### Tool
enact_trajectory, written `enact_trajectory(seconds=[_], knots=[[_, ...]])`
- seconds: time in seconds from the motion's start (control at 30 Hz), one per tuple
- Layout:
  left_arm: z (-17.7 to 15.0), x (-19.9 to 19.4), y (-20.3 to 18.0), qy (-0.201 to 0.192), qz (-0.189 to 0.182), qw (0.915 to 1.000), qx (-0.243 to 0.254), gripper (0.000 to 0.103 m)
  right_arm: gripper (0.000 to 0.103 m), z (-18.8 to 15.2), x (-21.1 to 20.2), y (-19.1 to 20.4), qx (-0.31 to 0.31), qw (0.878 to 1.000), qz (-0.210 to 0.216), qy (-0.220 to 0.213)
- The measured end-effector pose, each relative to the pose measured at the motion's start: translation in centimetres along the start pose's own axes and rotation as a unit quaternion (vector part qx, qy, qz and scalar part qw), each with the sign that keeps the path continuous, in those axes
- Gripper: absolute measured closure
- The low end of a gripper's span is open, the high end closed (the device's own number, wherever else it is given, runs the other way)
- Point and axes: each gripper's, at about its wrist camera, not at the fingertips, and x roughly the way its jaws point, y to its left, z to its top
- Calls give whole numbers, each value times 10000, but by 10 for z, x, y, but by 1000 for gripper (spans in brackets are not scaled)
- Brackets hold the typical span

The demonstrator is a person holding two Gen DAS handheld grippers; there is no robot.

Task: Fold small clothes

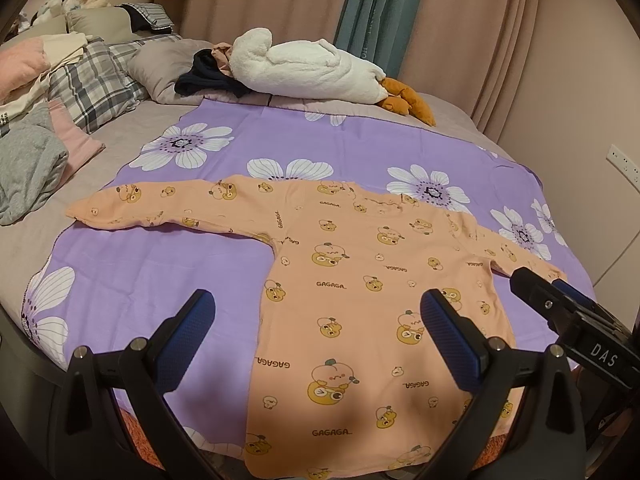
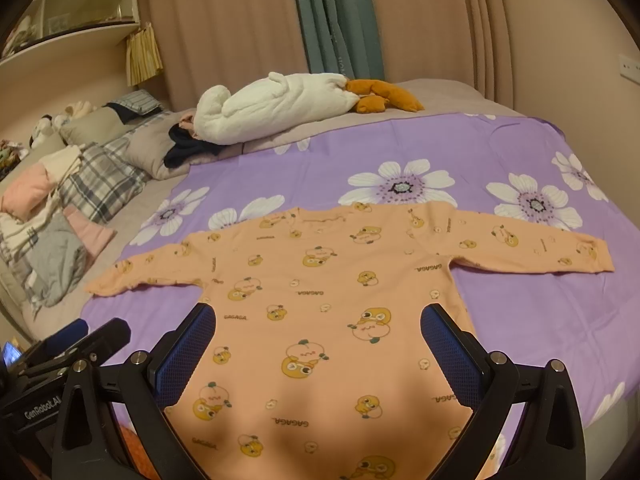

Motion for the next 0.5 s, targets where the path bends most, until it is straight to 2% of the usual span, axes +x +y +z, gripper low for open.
enact_trajectory(seconds=[0.5], knots=[[-3,6,-2,58,-34,10000,-2,0,1,-3,0,-5,146,9999,-38,-15]])
